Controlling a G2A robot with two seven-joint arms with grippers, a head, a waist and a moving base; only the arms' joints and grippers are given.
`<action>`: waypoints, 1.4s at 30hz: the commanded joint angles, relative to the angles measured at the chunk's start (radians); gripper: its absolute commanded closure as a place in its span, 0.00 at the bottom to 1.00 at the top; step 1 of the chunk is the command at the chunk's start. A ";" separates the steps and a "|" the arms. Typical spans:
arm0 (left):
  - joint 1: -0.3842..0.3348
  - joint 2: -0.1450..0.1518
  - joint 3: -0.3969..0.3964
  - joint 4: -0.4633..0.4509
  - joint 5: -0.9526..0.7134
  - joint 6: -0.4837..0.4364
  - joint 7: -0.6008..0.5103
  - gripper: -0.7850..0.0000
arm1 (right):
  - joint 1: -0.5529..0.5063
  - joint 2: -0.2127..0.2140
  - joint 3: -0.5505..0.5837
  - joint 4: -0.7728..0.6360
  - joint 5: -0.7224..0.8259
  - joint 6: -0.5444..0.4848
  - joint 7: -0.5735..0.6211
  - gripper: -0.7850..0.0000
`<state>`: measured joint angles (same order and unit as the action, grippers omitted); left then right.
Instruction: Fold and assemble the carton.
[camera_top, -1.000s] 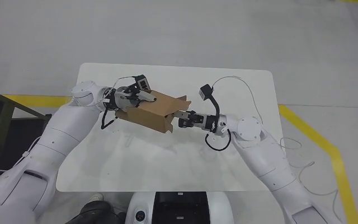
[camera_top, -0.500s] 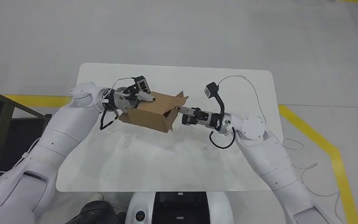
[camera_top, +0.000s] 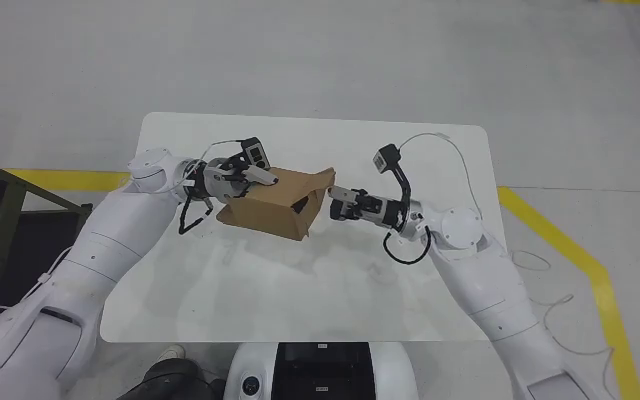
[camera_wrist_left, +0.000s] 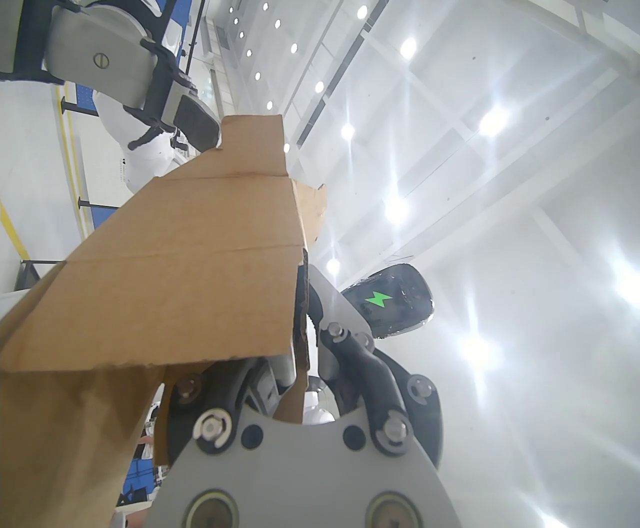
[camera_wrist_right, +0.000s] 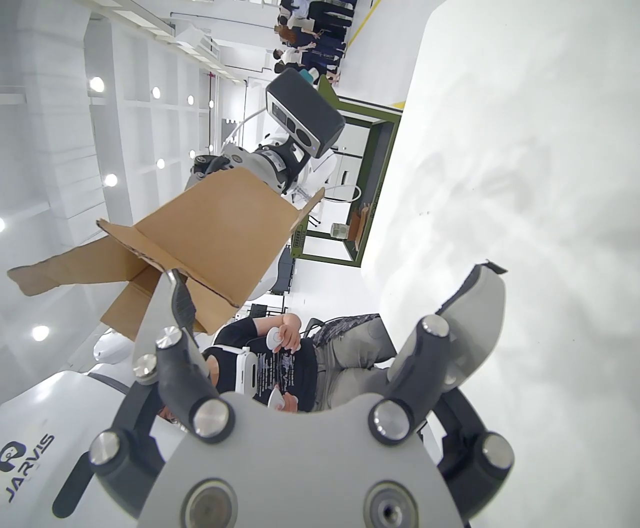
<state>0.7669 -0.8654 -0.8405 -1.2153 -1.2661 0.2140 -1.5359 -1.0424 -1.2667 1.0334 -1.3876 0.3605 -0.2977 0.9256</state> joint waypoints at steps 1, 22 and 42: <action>-0.001 0.001 0.002 0.001 -0.002 -0.001 0.000 1.00 | -0.003 0.001 0.004 -0.001 0.005 -0.002 0.005 0.00; -0.010 -0.006 -0.023 0.097 0.119 -0.157 0.168 1.00 | -0.023 0.015 0.047 -0.006 0.276 -0.052 0.327 0.00; 0.076 -0.015 -0.072 0.000 0.237 -0.178 0.190 1.00 | 0.007 -0.014 0.002 0.032 0.355 -0.182 0.230 0.00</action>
<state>0.8395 -0.8810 -0.9070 -1.2176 -1.0286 0.0359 -1.3366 -1.0344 -1.2807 1.0344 -1.3544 0.7181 -0.4804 1.1582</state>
